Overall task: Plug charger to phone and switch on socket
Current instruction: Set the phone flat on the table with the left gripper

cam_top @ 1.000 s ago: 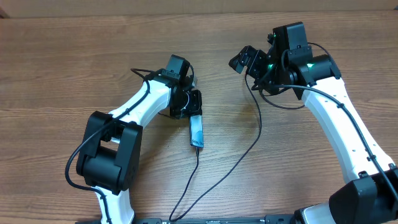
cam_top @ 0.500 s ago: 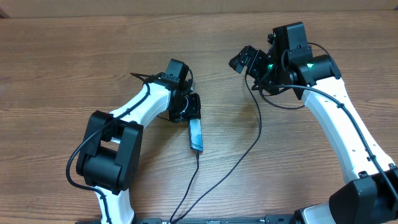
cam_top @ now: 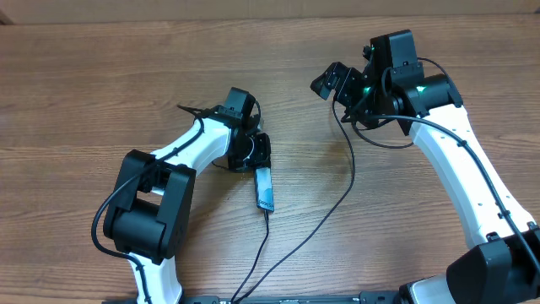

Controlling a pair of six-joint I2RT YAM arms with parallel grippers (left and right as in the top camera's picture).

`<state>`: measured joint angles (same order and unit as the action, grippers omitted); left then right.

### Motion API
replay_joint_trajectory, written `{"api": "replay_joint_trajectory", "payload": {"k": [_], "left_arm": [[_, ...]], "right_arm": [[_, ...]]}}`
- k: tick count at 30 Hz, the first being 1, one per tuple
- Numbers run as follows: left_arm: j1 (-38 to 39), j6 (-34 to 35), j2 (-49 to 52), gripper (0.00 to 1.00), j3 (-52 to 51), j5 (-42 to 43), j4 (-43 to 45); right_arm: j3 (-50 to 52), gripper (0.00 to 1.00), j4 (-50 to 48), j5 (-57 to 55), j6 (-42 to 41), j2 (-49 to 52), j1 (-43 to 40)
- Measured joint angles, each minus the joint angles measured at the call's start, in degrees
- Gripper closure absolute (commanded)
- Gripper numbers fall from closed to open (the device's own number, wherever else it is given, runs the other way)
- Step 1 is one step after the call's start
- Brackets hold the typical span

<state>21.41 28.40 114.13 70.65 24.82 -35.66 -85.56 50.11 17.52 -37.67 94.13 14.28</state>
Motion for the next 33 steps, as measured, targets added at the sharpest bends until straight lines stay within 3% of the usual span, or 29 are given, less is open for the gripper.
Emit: {"api": "replay_joint_trajectory", "payload": {"k": [18,25,33], "left_arm": [[0.00,0.17,0.00,0.95,-0.24,1.09,4.28],[0.00,0.17,0.00,0.83,-0.24,1.05,4.22],[0.00,0.17,0.00,0.80,-0.24,1.07,4.22]], "right_arm": [[0.00,0.02,0.00,0.00,-0.02,-0.02,0.02],[0.00,0.02,0.00,0.02,0.00,0.00,0.00],[0.00,0.02,0.02,0.00,0.00,0.00,0.00]]}}
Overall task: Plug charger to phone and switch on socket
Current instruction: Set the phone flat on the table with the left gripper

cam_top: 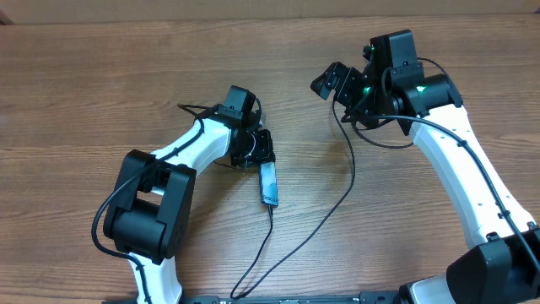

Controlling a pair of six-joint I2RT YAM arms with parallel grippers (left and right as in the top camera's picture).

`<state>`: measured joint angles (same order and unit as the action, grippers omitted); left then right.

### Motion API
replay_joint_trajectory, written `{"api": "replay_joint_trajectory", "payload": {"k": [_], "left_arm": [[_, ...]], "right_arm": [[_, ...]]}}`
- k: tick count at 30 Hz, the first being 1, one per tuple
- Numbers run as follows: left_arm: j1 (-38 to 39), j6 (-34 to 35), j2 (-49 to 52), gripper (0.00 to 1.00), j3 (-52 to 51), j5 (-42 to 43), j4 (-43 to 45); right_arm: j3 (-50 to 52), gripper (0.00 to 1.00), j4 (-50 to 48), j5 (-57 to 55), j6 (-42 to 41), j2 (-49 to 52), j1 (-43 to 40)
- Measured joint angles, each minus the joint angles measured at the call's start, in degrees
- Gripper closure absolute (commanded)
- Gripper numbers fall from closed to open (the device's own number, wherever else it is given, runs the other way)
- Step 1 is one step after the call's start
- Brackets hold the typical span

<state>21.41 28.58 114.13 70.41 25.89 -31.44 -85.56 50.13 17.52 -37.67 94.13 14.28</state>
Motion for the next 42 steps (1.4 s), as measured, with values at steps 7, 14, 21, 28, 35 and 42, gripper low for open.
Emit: {"api": "replay_joint_trajectory", "payload": {"k": [7,14,21,28,35,42], "left_arm": [[0.00,0.00,0.00,0.77,0.00,-0.02,0.00],[0.00,0.00,0.00,0.74,0.00,-0.02,-0.02],[0.00,0.00,0.00,0.73,0.00,-0.02,-0.02],[0.00,0.00,0.00,0.73,0.00,0.00,-0.04],[0.00,0.00,0.00,0.71,0.00,0.52,-0.07],[0.00,0.00,0.00,0.71,0.00,0.90,-0.07]], "right_arm": [[0.00,0.02,-0.02,0.00,-0.02,0.00,0.00],[0.02,0.02,0.00,0.00,0.00,0.00,0.00],[0.00,0.02,-0.02,0.02,-0.02,0.00,0.00],[0.00,0.02,-0.02,0.00,0.00,0.00,0.02],[0.02,0.02,0.00,0.00,-0.02,0.00,0.00],[0.00,0.02,-0.02,0.00,-0.02,0.00,0.00]]}}
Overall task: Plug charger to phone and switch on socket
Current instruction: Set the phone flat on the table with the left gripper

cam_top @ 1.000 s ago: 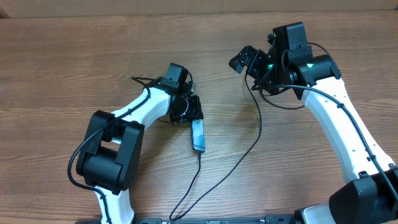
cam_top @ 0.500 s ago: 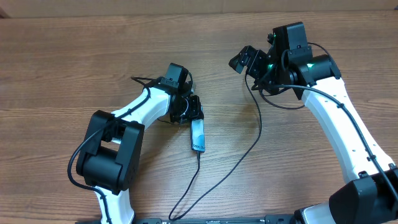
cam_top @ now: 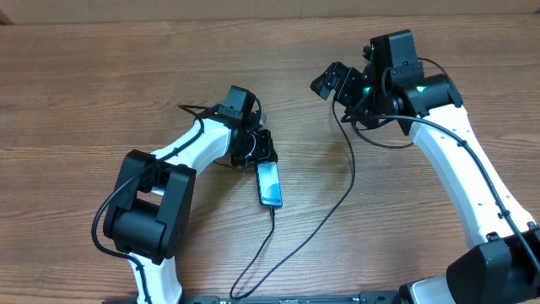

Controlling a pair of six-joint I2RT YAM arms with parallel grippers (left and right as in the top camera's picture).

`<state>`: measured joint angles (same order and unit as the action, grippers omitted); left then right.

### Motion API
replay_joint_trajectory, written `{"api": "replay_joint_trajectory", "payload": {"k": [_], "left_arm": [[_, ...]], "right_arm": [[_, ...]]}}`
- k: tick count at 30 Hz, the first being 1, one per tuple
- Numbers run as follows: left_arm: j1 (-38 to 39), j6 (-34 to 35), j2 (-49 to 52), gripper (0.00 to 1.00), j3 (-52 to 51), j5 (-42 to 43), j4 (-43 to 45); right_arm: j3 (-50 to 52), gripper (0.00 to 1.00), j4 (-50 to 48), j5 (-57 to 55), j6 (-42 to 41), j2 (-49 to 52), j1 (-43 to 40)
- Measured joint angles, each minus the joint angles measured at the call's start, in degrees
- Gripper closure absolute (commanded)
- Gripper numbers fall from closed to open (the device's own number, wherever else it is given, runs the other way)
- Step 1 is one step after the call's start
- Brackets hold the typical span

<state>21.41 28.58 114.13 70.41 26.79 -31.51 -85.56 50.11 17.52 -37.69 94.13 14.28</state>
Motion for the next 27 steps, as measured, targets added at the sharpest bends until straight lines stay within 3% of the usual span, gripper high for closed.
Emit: {"api": "replay_joint_trajectory", "payload": {"k": [27], "left_arm": [[0.00,0.00,0.00,0.66,0.00,0.39,0.00]], "right_arm": [[0.00,0.02,0.07,0.00,0.02,0.00,0.00]]}}
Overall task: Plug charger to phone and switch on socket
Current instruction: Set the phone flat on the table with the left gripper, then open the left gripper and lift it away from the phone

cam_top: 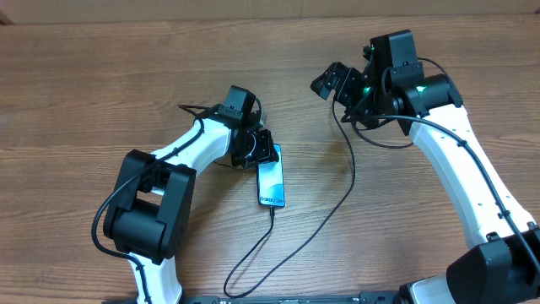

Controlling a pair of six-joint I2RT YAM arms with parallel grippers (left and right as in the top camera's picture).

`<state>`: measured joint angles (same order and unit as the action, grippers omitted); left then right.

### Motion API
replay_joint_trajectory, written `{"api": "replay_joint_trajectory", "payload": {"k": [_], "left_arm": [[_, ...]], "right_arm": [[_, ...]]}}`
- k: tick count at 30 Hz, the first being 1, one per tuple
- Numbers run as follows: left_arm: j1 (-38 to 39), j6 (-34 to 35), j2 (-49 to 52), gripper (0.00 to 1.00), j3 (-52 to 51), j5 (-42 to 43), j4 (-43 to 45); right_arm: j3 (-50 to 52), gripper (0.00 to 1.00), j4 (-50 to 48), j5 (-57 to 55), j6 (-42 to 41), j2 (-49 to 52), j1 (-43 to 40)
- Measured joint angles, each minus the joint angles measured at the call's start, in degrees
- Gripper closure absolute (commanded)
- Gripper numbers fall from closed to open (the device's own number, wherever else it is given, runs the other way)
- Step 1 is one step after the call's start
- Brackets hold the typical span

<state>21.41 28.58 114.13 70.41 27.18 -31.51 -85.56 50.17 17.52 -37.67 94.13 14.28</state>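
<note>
The phone [271, 181] lies left of the table's middle with its lit blue screen facing up. Its top end sits between the fingers of my left gripper [264, 154], which is shut on it. The black charger cable [314, 225] is plugged into the phone's lower end. From there it loops toward the front edge and runs up to my right gripper [329, 84] at the back right. No socket shows, and what lies under the right gripper is hidden. The right fingers are too dark to tell whether they are open or shut.
The wooden table [84, 101] is bare around both arms. The cable's slack loop [240, 274] lies near the front edge between the two arm bases.
The phone in my left gripper has turned flatter and shows more of its lit screen. Its lower end sits slightly further right. The right arm has not moved.
My left gripper held the phone nearly on edge, a thin dark strip with the cable in its lower end. At each later moment the phone faced further upward, and now the whole screen shows. The right arm stayed still at the back right throughout.
</note>
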Motion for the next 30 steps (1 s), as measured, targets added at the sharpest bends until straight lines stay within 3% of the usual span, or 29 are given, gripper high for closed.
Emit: {"api": "replay_joint_trajectory", "payload": {"k": [21,26,30], "left_arm": [[0.00,0.00,0.00,0.60,0.00,0.24,-0.66],[0.00,0.00,0.00,0.71,0.00,0.20,-0.92],[0.00,0.00,0.00,0.71,0.00,0.22,-1.22]], "right_arm": [[0.00,0.02,0.00,0.00,-0.02,-0.02,0.02],[0.02,0.02,0.02,0.00,0.00,0.00,0.00],[0.00,0.02,0.04,0.02,-0.02,0.00,0.00]]}}
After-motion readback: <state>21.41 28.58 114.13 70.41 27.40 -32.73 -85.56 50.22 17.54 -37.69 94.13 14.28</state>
